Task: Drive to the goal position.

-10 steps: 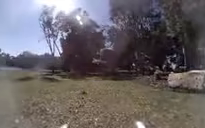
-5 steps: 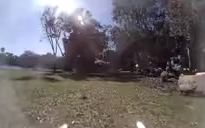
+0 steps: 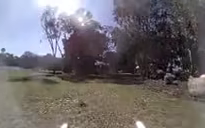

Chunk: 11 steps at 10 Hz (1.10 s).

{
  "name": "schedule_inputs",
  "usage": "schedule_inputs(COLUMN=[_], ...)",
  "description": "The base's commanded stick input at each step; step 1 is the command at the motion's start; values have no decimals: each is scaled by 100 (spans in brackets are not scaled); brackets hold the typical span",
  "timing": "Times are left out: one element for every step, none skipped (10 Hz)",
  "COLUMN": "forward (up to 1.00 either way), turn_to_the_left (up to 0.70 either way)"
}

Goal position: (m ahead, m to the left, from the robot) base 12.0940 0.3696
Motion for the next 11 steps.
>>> schedule_inputs(forward=[70, 70, 70, 70, 70, 70, 70, 70, 70, 70, 70], turn_to_the_left=[0, 0, 0, 0, 0, 0, 0, 0, 0, 0, 0])
